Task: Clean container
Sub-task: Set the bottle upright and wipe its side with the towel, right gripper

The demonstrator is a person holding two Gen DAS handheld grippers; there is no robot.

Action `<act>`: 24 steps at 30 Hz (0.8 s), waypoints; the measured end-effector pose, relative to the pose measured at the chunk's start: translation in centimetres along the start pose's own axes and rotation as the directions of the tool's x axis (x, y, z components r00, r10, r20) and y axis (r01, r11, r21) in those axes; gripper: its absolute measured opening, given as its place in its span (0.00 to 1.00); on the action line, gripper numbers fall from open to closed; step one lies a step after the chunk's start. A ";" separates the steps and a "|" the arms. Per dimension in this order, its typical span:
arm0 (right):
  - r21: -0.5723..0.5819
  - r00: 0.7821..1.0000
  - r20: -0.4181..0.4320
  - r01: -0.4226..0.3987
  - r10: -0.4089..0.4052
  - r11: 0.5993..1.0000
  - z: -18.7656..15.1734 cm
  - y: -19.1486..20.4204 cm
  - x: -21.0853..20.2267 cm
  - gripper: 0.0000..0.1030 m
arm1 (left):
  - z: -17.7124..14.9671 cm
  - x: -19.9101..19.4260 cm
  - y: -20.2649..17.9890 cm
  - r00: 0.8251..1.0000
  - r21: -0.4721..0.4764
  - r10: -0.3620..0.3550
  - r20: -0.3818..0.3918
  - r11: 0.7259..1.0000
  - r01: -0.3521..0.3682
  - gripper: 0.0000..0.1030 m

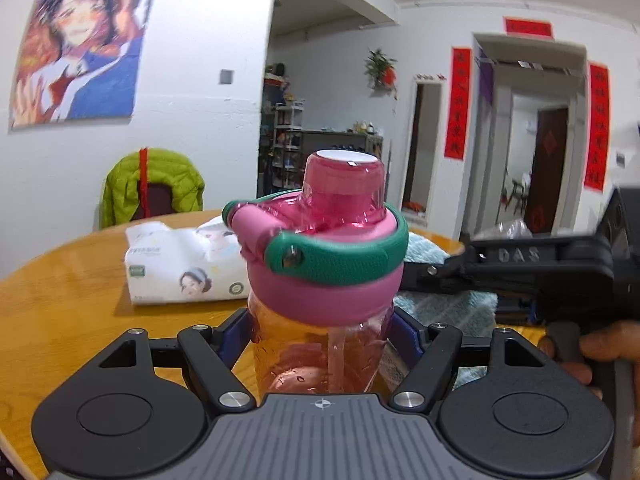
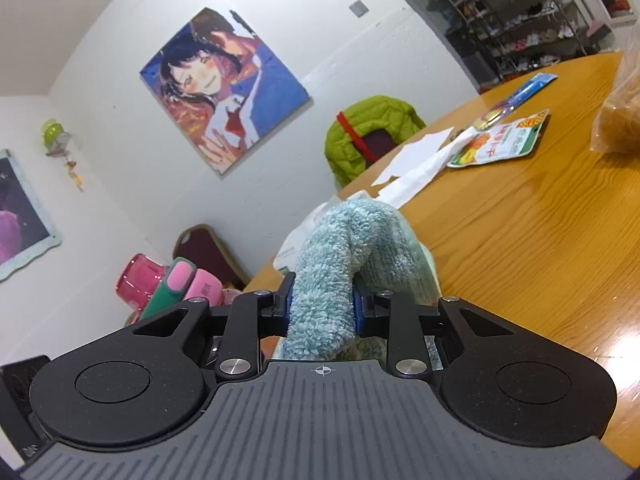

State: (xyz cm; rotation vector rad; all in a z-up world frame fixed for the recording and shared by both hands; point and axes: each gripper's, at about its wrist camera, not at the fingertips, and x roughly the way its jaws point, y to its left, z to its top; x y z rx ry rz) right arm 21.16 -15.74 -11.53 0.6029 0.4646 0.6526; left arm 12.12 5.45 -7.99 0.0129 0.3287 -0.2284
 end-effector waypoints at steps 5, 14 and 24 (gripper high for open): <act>0.012 1.000 0.010 0.005 -0.005 1.000 -0.2 -0.7 -0.3 0.27 | -0.3 1.0 -0.9 0.999 0.047 0.033 -0.014 0.998 -0.032 0.69; 0.003 1.000 0.023 0.008 -0.008 1.000 -0.5 -0.8 -0.5 0.27 | -0.9 0.7 -1.5 0.998 0.046 0.059 -0.018 0.997 -0.058 0.75; 0.053 0.986 0.094 -0.142 0.137 0.988 -0.3 -0.9 -1.8 0.27 | -3.1 0.2 -0.8 0.999 0.100 0.002 -0.032 0.995 0.001 0.67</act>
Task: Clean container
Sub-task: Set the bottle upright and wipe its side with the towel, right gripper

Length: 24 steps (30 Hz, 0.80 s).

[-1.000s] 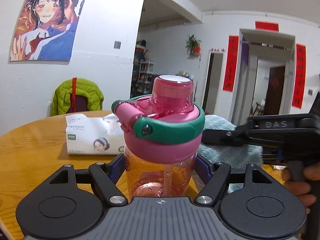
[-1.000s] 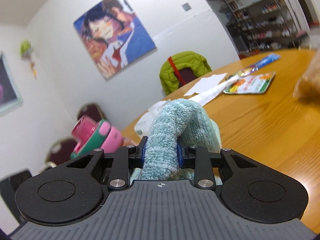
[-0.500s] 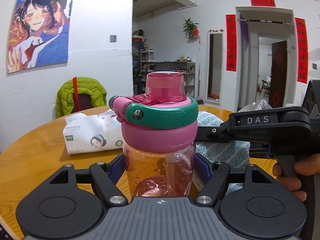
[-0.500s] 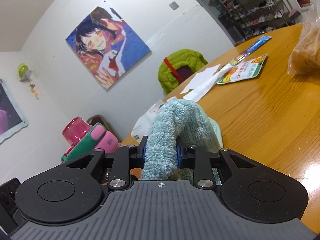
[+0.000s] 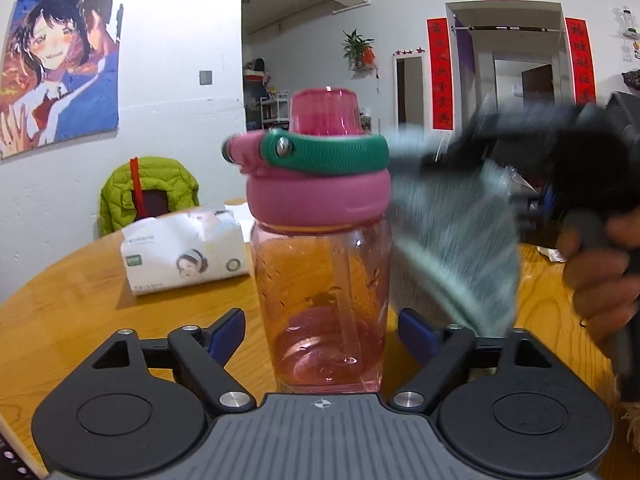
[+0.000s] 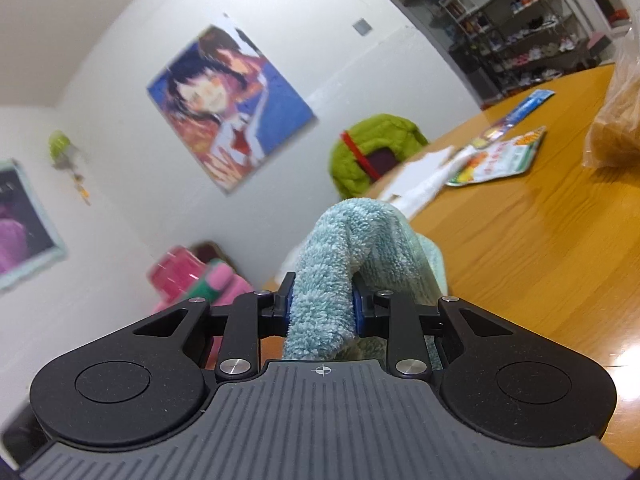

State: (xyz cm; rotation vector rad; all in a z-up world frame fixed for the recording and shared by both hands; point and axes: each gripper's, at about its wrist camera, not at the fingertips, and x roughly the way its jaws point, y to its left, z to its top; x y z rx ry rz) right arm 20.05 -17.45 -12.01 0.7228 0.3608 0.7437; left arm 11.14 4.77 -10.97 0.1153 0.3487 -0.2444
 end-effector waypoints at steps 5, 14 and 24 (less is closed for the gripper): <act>0.319 0.960 0.076 -0.279 0.269 0.906 -0.1 -3.1 0.4 0.28 | -0.1 0.7 -0.8 1.000 0.061 0.018 0.000 0.998 -0.018 0.68; 0.249 0.950 -0.294 0.179 -0.101 0.952 -2.4 -4.9 4.4 0.29 | -0.3 0.7 -1.1 1.000 0.064 0.027 0.008 0.998 -0.028 0.69; 0.344 0.986 -0.067 -0.120 0.152 0.931 -1.2 -4.3 1.9 0.29 | -0.4 0.7 -1.3 0.999 0.067 0.034 0.010 0.997 -0.034 0.69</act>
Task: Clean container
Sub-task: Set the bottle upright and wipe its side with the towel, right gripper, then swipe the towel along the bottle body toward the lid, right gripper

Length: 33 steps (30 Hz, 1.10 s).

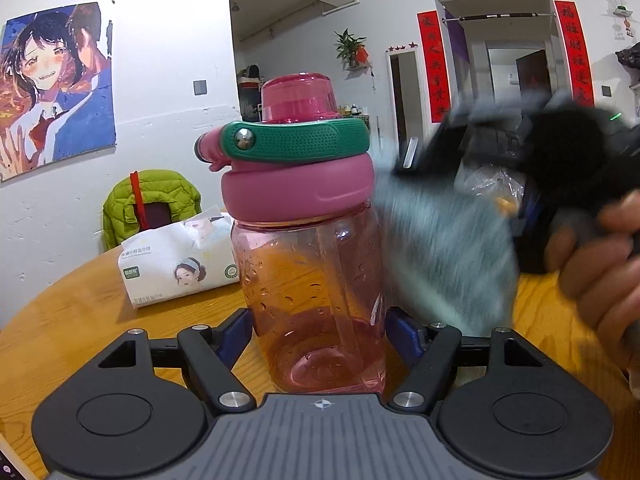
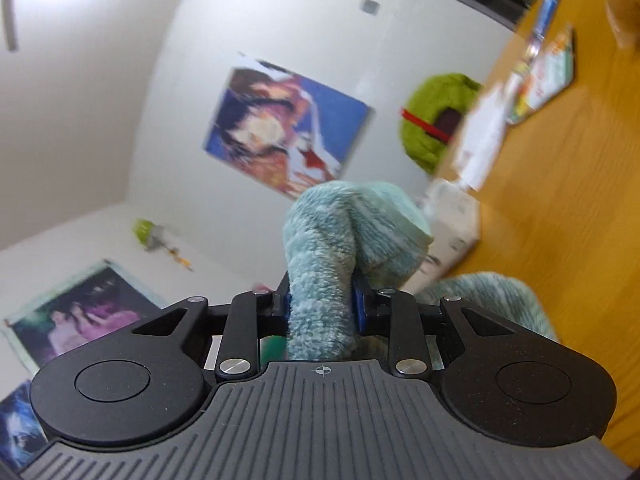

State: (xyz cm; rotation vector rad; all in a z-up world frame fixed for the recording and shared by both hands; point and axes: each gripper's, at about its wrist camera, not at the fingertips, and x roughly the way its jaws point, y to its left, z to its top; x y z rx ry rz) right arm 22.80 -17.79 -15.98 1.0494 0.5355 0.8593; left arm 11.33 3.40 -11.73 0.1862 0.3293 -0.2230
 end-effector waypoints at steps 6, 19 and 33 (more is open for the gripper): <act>-0.007 0.949 -0.152 0.279 -0.276 0.960 -0.6 -2.0 2.3 0.29 | -0.1 -0.1 -0.2 1.000 0.006 0.006 -0.001 1.000 -0.006 0.70; 0.064 0.978 -0.118 0.181 -0.172 0.981 -0.2 -1.6 1.9 0.29 | -0.2 -0.1 -0.6 1.000 0.009 0.009 -0.002 1.000 -0.009 0.70; -0.275 0.960 0.053 0.278 -0.274 0.921 0.0 2.4 0.6 0.30 | -0.2 -3.4 -1.6 1.000 -0.087 -0.014 0.000 0.996 0.014 0.74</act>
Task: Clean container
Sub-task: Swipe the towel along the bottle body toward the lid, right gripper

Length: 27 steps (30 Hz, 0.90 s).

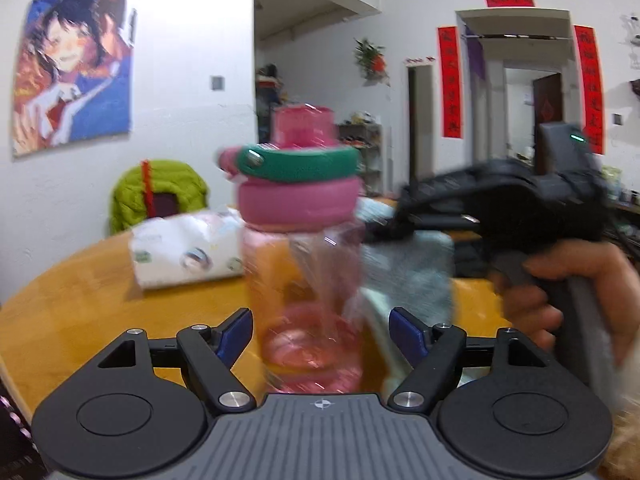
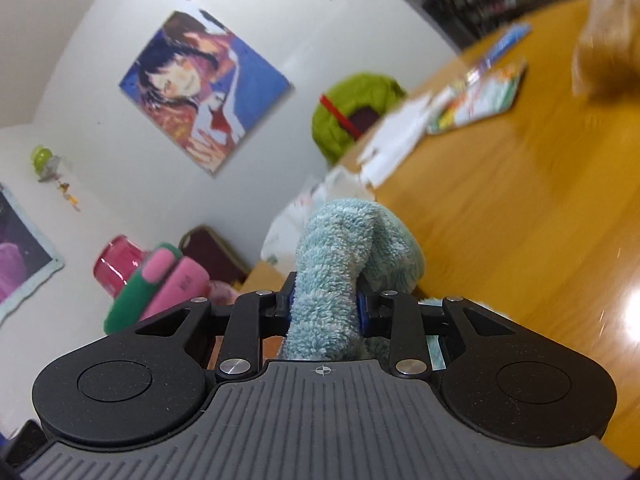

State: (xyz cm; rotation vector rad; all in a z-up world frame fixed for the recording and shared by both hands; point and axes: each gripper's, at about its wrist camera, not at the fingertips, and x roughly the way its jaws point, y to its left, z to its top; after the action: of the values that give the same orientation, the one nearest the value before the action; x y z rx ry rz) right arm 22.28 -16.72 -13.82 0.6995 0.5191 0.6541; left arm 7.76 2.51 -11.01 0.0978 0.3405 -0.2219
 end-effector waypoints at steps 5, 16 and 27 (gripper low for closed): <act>0.051 0.994 -0.094 -0.047 0.052 0.998 0.0 -0.2 1.1 0.31 | -0.3 0.6 -0.8 0.999 0.030 0.031 -0.010 0.999 -0.030 0.72; 0.056 0.986 -0.155 -0.058 0.066 0.997 -1.2 0.6 0.5 0.30 | 0.8 2.9 1.9 0.999 -0.004 0.039 -0.025 0.999 -0.039 0.70; 0.068 0.983 0.018 -0.185 0.184 0.980 -0.6 1.2 -2.0 0.23 | 0.4 2.6 1.7 1.000 0.019 0.029 -0.007 0.999 -0.029 0.69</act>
State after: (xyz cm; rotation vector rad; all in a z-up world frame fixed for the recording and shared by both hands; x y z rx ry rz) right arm 20.07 -17.13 -12.91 0.8229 0.4717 0.8078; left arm 10.65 3.58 -11.43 0.1222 0.3438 -0.1961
